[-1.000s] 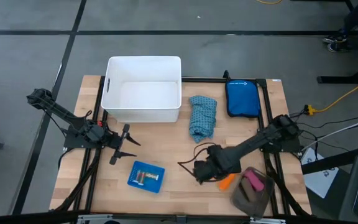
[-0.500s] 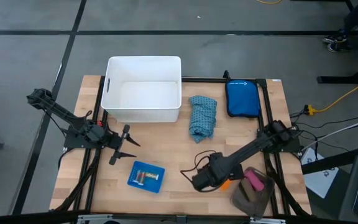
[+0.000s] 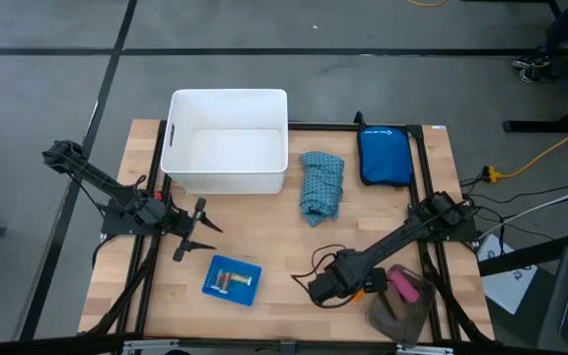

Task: Pick & Place Medicine items
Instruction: Put the orange bandage into the black bin

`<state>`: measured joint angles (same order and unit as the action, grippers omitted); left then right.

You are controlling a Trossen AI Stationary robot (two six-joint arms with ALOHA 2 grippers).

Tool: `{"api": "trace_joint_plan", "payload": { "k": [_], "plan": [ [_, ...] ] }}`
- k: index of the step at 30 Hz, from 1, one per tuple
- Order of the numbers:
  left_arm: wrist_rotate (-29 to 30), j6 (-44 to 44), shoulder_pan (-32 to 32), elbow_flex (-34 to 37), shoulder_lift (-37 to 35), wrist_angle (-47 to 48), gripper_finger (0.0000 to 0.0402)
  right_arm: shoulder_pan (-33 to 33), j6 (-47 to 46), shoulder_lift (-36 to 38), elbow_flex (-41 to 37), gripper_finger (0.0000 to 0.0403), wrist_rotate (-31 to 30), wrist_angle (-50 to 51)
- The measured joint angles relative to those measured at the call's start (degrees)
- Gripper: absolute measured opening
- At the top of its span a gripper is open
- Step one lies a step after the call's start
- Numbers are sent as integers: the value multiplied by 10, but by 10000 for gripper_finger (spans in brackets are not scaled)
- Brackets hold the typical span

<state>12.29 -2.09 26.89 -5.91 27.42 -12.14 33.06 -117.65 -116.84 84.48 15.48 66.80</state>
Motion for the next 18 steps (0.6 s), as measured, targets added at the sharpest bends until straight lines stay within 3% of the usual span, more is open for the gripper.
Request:
{"api": "trace_joint_plan", "payload": {
  "k": [12, 18],
  "plan": [
    [0, 13, 0, 0, 1, 9, 226, 2, 15, 1, -43, 218, 30, -34],
    [0, 13, 0, 0, 1, 9, 226, 2, 15, 2, -50, 172, 27, -39]
  ]
}}
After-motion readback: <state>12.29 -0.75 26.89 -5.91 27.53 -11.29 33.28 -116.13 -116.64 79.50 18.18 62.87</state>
